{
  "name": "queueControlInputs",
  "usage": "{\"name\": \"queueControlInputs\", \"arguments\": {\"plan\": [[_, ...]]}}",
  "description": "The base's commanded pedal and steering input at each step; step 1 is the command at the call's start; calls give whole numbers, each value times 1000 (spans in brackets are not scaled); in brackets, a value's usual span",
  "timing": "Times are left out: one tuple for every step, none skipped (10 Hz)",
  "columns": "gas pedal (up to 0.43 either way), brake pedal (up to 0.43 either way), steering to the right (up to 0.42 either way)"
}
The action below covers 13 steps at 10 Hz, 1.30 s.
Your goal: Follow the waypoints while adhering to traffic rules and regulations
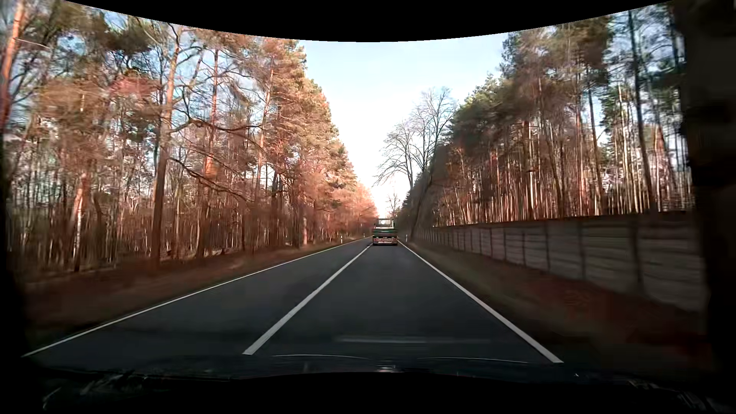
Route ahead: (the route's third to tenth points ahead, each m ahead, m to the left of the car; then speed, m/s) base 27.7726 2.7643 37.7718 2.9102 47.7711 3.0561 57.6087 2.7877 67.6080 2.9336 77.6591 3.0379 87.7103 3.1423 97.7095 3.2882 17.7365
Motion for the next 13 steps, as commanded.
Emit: {"name": "queueControlInputs", "arguments": {"plan": [[8, 0, 0], [8, 0, 0], [20, 0, -1], [20, 0, -2], [20, 0, -3], [20, 0, -3], [39, 0, -2], [39, 0, -3], [47, 0, -2], [47, 0, -3], [47, 0, -3], [47, 0, -3], [59, 0, -2]]}}
